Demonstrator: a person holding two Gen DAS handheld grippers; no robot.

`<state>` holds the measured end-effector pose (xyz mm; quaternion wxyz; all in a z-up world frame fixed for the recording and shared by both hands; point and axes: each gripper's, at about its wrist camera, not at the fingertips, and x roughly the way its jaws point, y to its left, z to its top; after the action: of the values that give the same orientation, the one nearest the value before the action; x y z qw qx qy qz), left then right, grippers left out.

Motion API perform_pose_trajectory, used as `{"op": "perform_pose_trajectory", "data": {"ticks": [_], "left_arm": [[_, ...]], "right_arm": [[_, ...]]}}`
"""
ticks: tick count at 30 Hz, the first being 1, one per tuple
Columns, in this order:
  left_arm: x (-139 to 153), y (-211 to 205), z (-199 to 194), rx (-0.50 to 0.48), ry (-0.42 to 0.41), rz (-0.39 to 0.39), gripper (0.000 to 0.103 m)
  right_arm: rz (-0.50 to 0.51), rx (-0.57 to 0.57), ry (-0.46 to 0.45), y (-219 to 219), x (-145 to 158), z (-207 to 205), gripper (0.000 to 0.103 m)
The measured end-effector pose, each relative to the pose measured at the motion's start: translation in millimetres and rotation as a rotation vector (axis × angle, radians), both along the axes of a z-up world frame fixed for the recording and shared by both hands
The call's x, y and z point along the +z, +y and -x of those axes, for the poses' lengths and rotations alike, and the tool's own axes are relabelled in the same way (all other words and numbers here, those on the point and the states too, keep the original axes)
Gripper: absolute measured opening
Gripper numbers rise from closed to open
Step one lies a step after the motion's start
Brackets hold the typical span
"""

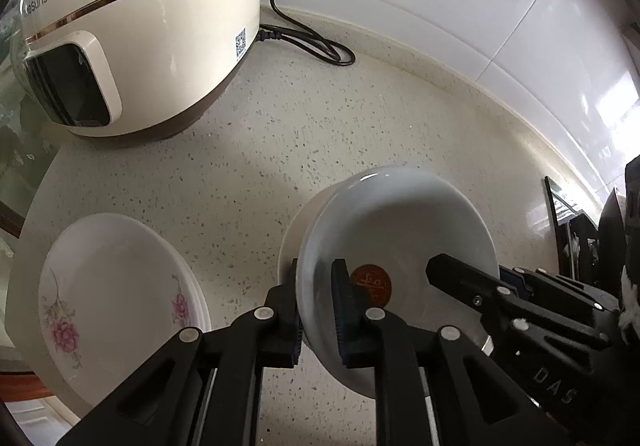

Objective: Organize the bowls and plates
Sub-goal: 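Lower the red-banded bowl into the white bowl and open both tools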

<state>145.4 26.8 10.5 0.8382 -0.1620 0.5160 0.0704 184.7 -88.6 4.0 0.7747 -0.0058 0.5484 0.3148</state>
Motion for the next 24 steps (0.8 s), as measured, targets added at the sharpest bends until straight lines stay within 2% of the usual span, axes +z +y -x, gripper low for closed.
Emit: {"op": "perform_pose_trajectory", "data": {"ticks": [7,9,10,11,13,18,24], "left_arm": [[5,8,1,0.021,-0.012,0.038,0.016],[12,12,4,0.029,-0.037,0.047,0.023],[17,14,6,0.040,-0.047,0.032,0.038],[21,17,7,0.053,-0.060,0.019,0.056],[25,25,8,0.076,-0.080,0.020,0.064],[19,45,6,0.131,-0.068,0.124,0.065],[-4,41,-8,0.099,0.016,0.221,0.065]], "right_arm": [[0.019,0.013,-0.037,0,5,3,0.022],[0.008,-0.006,-0.056,-4,10,4,0.034],[0.000,-0.016,-0.069,-8,14,5,0.051],[-0.018,-0.024,-0.079,-11,17,5,0.064],[-0.024,-0.045,-0.088,-17,19,2,0.065],[-0.076,-0.103,0.050,-32,-1,-7,0.065],[-0.139,-0.106,0.187,-33,-23,-5,0.065]]}}
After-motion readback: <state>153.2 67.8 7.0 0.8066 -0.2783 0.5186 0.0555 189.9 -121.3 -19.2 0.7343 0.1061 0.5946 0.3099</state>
